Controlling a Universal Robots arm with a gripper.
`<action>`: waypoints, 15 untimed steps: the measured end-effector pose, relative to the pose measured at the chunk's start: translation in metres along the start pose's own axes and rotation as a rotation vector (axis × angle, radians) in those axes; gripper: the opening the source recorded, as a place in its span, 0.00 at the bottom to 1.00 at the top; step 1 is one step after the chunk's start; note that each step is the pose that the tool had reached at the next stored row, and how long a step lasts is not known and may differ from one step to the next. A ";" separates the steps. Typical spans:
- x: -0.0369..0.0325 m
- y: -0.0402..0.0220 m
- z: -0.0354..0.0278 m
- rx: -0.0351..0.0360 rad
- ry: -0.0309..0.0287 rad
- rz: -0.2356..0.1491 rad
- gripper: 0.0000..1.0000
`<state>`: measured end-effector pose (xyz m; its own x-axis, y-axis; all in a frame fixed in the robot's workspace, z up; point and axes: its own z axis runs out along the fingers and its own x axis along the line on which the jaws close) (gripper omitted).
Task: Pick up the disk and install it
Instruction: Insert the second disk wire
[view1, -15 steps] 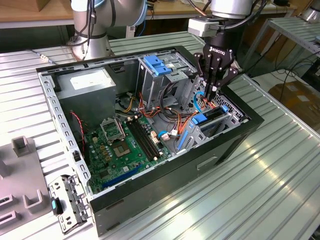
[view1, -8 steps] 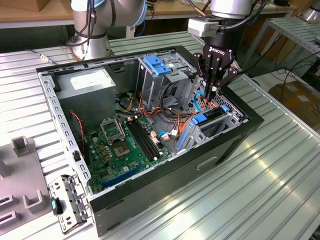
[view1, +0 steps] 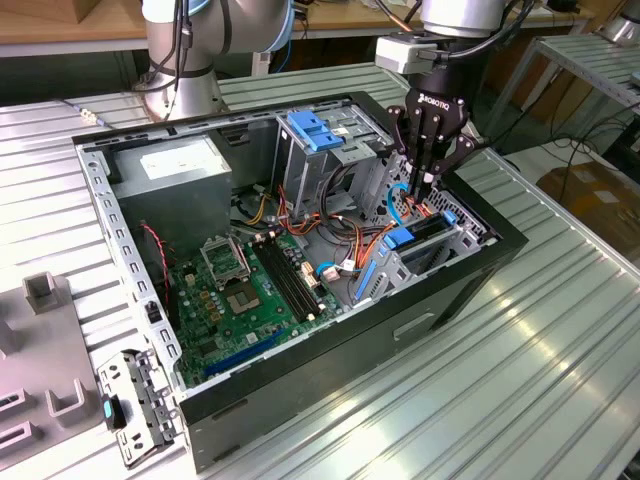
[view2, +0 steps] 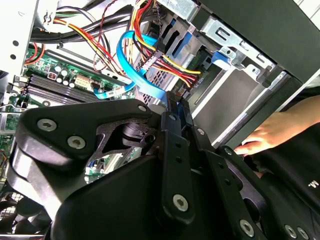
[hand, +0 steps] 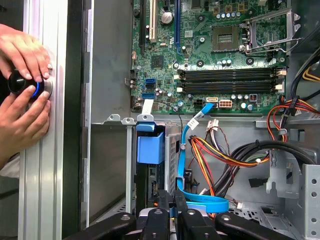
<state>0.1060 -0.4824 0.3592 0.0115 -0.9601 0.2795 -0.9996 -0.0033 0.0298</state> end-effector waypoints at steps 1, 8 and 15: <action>-0.0001 0.0006 0.0002 0.0052 -0.0002 -0.001 0.16; 0.0035 0.0058 0.0040 0.0402 -0.0179 -0.003 0.16; 0.0028 0.0206 0.0080 0.1085 -0.0187 0.016 0.16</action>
<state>0.0852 -0.4874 0.3529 -0.0040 -0.9653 0.2612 -0.9967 -0.0172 -0.0789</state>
